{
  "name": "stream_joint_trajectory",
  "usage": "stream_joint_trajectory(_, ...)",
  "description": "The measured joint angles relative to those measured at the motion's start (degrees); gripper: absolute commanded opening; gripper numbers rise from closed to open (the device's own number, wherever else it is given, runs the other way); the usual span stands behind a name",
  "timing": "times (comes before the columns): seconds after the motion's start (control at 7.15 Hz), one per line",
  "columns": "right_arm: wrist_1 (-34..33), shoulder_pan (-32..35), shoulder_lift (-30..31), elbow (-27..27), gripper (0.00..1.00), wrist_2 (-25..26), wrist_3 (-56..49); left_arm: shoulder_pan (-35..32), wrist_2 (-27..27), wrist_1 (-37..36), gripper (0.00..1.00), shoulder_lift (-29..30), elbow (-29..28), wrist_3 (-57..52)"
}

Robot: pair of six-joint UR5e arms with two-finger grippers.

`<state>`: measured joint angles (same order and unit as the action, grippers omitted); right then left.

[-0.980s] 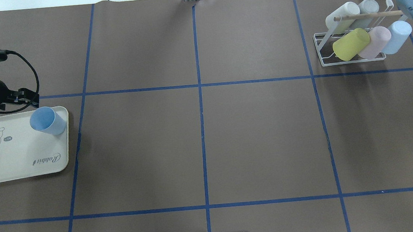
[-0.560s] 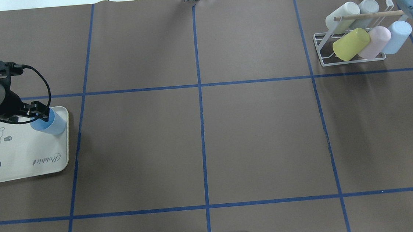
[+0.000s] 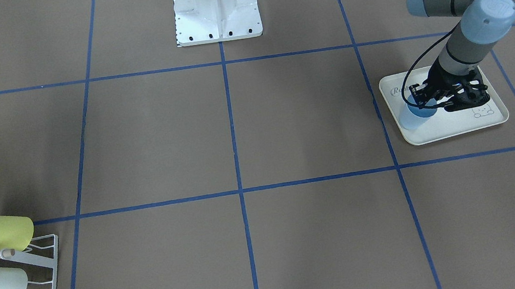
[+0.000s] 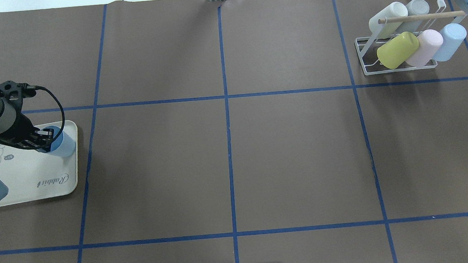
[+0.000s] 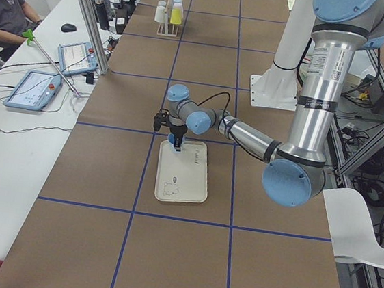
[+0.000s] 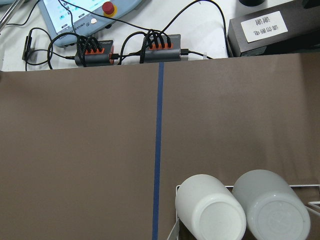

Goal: Transfer IKEA cup to right arm and place on rack

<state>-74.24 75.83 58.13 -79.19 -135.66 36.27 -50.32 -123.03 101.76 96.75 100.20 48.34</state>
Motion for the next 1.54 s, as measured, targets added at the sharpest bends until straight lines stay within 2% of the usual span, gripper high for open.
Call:
stream_joint_trajectory(0.28,0.0,0.0,0.1,-0.5,0.98,0.0,0.4,-2.3,-3.7,-0.5,0.0,-0.1,1.3,-0.2)
stream_joint_trajectory(0.56,0.1,0.0,0.1,-1.6,0.98,0.0,2.3,-6.1,-4.8,-3.8,0.0,0.1,7.1,0.0)
stream_joint_trajectory(0.84,0.5,-0.3,1.8,-6.4,0.98,0.0,7.6,-7.0,-5.0,-3.3,0.0,1.5,12.2,6.7)
stream_joint_trajectory(0.98,0.7,-1.6,3.6,-11.3,0.98,0.1,11.9,-6.8,-5.1,1.0,0.0,3.2,12.8,14.1)
stream_joint_trajectory(1.26,3.4,-7.5,5.6,-21.6,0.98,0.4,26.2,-3.5,-5.2,18.4,0.0,6.0,12.1,33.2)
stream_joint_trajectory(1.4,9.0,-10.9,5.9,-23.8,0.98,0.7,34.0,-0.1,-4.6,29.1,0.0,8.1,10.0,42.1)
stream_joint_trajectory(1.54,17.7,-14.5,6.0,-24.4,0.98,1.9,42.6,3.2,-2.8,39.1,0.0,11.4,6.6,50.5)
